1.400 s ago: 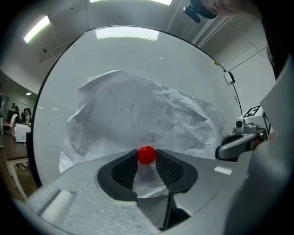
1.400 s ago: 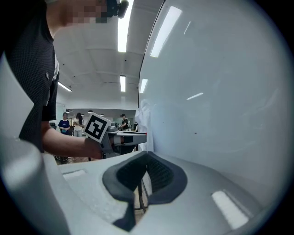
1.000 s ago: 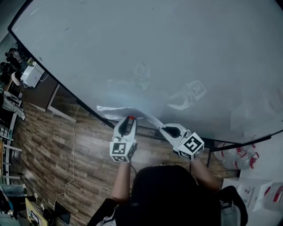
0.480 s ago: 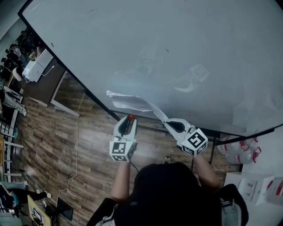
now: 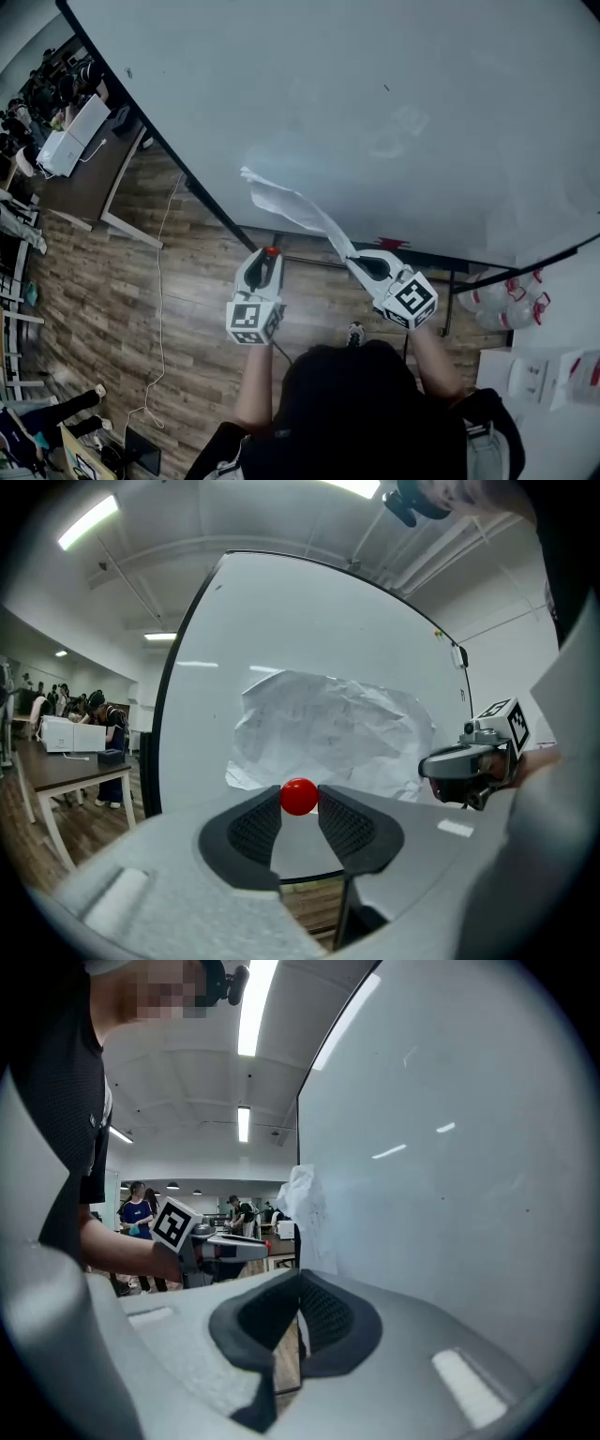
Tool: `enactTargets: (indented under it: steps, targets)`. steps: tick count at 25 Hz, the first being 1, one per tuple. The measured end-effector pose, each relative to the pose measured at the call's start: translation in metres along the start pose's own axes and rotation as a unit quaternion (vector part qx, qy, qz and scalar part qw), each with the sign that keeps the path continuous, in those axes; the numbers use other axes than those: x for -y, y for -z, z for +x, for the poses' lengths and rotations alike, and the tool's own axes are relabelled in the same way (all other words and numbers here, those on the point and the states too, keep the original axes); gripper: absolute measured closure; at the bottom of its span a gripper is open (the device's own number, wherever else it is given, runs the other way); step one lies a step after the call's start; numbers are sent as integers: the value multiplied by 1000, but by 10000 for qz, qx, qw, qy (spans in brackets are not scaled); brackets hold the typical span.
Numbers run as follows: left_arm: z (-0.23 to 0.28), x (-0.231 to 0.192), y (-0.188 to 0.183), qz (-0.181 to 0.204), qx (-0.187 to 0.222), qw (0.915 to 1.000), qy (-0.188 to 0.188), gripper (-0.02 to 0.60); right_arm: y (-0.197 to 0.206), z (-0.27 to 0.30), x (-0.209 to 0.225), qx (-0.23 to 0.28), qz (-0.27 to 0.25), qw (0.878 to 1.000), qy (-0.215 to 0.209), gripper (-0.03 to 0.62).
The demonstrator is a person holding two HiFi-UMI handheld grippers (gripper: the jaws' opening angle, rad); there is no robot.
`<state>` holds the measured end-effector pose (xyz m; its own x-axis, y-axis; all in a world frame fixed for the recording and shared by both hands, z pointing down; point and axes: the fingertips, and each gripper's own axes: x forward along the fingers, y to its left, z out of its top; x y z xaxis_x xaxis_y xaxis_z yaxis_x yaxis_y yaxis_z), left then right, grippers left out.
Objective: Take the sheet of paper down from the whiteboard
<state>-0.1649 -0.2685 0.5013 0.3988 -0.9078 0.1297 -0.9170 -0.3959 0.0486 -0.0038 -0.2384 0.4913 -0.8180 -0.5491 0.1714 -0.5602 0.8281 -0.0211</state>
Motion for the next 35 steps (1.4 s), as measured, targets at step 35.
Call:
enactTargets:
  steps: [35]
  targets:
    - [-97, 0, 40, 10, -137, 9953, 962, 453, 23, -21, -120, 170, 306, 9957, 859, 591]
